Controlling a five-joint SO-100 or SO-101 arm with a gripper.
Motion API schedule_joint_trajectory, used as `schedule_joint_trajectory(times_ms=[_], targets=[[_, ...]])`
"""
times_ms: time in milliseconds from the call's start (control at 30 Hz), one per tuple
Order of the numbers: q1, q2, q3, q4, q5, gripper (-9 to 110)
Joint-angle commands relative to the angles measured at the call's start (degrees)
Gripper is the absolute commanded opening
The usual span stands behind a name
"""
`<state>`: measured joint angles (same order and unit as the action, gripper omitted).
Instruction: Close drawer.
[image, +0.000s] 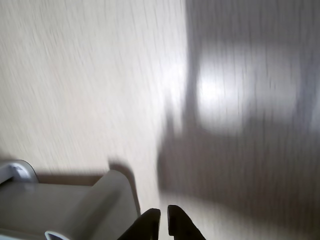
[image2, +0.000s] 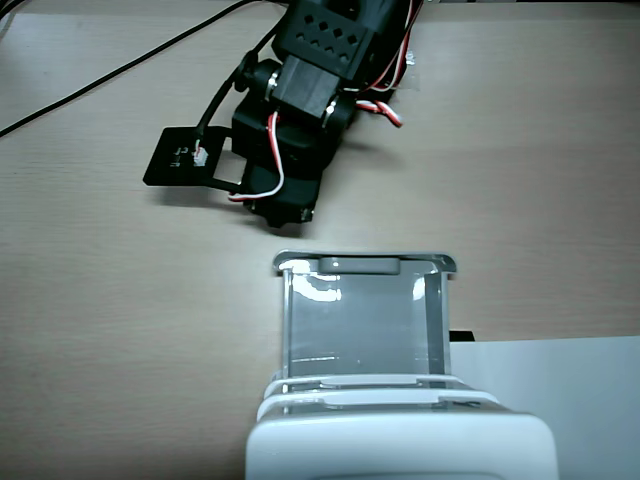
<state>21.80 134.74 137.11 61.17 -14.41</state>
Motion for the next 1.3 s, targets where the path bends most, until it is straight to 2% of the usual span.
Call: schedule_joint_trajectory(times_ms=[0,567,967,1267], targets=[[-0.53,1.76,-0.26,0.26,0.18,0],[-2.9,2.55,1.32,2.2,1.93,0],[-14.68,10.02,7.12,1.41,12.92,0],[-17.58,7.73,7.82,-3.6,13.36,0]])
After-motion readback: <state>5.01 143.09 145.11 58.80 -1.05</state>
